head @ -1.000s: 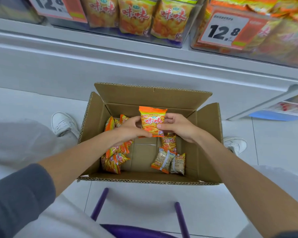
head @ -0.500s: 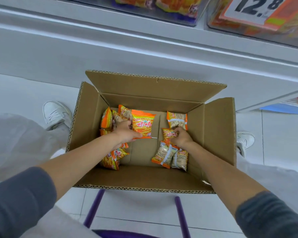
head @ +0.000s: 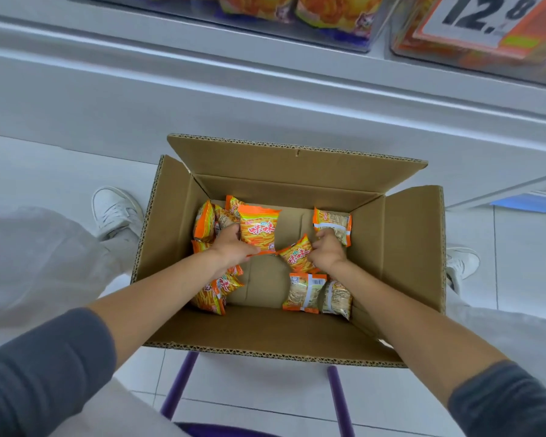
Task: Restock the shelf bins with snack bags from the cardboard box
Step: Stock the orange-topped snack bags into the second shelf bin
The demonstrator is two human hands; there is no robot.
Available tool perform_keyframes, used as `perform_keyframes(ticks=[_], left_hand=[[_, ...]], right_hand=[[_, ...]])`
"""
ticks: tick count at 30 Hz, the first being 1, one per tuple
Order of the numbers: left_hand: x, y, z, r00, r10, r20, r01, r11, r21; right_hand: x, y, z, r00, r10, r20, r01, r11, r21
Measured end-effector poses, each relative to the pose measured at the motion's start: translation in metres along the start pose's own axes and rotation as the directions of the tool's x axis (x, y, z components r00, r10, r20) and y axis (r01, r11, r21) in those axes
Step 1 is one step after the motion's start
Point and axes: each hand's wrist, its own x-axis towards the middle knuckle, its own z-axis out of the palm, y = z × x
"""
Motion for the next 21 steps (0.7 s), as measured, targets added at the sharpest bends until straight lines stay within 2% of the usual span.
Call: perform_keyframes(ticks=[5,7,9,12,16,18,21], left_hand=[[-0.009,0.016,-0.004,0.995,0.092,-0.035,-0.094,0.995,-0.046],[-0.021,0.033,-0.003,0.984,0.175,-0.01,-0.176,0.984,-0.027],[-0.041,0.055,0.0,0.965,0.252,0.072,-0.251,0.968,-0.022],[-0.079,0.091,0.003,0.924,0.316,0.218,-0.304,0.949,-0.085],[-0.131,0.137,-0.005,0.837,0.376,0.399,-0.272,0.917,-0.293],[-0.15,0.155,-0.004,0.827,0.427,0.365,-0.365,0.903,-0.228],[-0.17,0.187,0.001,0.81,0.569,0.142,-0.563,0.822,-0.082]], right_hand=[[-0.047,-0.048,-0.058,0.985,-0.168,0.05,0.141,0.931,0.338],[-0.071,-0.068,-0.087,0.954,-0.266,0.137,0.173,0.865,0.471],[-0.095,-0.086,-0.109,0.907,-0.344,0.242,0.157,0.811,0.564],[-0.121,-0.105,-0.131,0.863,-0.427,0.271,0.217,0.797,0.564],[-0.164,-0.134,-0.155,0.843,-0.517,0.15,0.375,0.764,0.525],[-0.185,-0.149,-0.169,0.821,-0.567,0.068,0.482,0.751,0.451],[-0.219,-0.169,-0.192,0.773,-0.634,-0.002,0.582,0.708,0.399]])
